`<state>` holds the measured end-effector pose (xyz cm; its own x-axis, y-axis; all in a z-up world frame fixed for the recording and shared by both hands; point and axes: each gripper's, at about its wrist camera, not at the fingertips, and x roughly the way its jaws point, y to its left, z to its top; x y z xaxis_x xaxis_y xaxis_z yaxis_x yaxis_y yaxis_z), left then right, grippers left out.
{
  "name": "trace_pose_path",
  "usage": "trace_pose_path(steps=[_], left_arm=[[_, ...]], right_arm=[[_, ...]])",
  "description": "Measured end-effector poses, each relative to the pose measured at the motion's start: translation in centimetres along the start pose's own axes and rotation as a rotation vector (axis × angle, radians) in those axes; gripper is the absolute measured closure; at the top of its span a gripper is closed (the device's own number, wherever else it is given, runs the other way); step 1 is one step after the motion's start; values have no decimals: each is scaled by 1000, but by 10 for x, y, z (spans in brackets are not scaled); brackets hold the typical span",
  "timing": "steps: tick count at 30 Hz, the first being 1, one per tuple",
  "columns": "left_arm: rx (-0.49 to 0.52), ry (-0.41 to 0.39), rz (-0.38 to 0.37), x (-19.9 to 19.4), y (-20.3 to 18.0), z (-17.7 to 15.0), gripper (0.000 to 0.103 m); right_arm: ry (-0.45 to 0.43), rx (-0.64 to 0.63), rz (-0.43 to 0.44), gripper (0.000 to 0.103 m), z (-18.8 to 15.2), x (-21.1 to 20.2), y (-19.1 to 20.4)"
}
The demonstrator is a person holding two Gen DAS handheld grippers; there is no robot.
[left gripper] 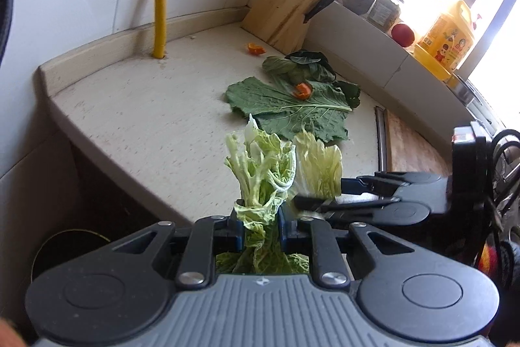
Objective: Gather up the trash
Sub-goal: 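Carry both held cabbage pieces toward the counter edge above the bin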
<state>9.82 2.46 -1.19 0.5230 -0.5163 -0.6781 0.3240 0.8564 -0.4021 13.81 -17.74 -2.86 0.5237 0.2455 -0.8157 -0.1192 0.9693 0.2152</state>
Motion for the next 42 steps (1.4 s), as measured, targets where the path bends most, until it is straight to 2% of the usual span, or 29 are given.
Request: trace_pose_path(steps=[1,3,4,7,10,13,15,17,18,20,22,25,27,28,29,30,31,32,33,34,37,40,41,42], left_arm=[[-6,1,-3,-1,3,-2,85],[-16,4,-9,-2,7,-5,85],[-18,4,-13,-4,8,-6,85],[-18,-2,-27,-7,10,-7,85],[-18,-7,-30,-11,12,-9,85],[-24,3,-27,-12,16,-12,85],[-25,11,-29,-12,16,-15,85],[-23,13,-36,-13,15,-17,85],[-21,13,-40,-13,14,-18,85],[-18,15,-44,-15,13,-20,85],[-12,16,-43,-16,13,-21,85],[-6,14,-37,-19,13,-23,85],[-4,13,-36,-23,14,-25,85],[-4,13,-36,-24,15,-25,85],[-5,12,-36,-25,15,-26,85],[-6,12,-36,-27,17,-27,85],[-7,11,-37,-29,18,-29,85],[-9,11,-39,-30,20,-30,85],[-11,11,-41,-30,21,-30,85],[-14,12,-43,-31,22,-31,85],[-9,14,-51,-31,23,-32,85],[7,17,-62,-30,21,-31,85],[14,17,-65,-31,21,-31,85],[23,15,-66,-32,20,-30,84]], right_arm=[[14,32,16,69,2,-2,-7],[24,107,66,75,4,-8,-17],[29,155,105,81,3,-11,-22],[24,294,221,82,-3,-14,-32],[29,356,220,82,-9,-6,-37],[36,370,217,77,-12,-2,-37],[28,333,198,68,-12,-3,-28],[10,282,182,48,-13,-6,-16],[2,259,175,41,-13,-6,-8],[-11,207,178,16,-11,-4,5],[-11,162,178,5,-10,-1,17],[-27,112,151,5,-11,1,25],[-22,103,141,8,-12,-1,25],[-17,98,122,17,-13,-4,26],[-13,90,97,33,-15,-7,25],[-8,82,77,44,-17,-10,25],[-1,73,52,65,-20,-14,23],[7,72,45,70,-23,-18,21],[17,78,52,72,-27,-21,19],[26,76,51,77,-29,-23,19],[23,62,38,80,-35,-28,29],[9,179,115,83,-36,-29,20],[0,214,141,90,-37,-31,17],[-12,253,179,91,-38,-33,13]])
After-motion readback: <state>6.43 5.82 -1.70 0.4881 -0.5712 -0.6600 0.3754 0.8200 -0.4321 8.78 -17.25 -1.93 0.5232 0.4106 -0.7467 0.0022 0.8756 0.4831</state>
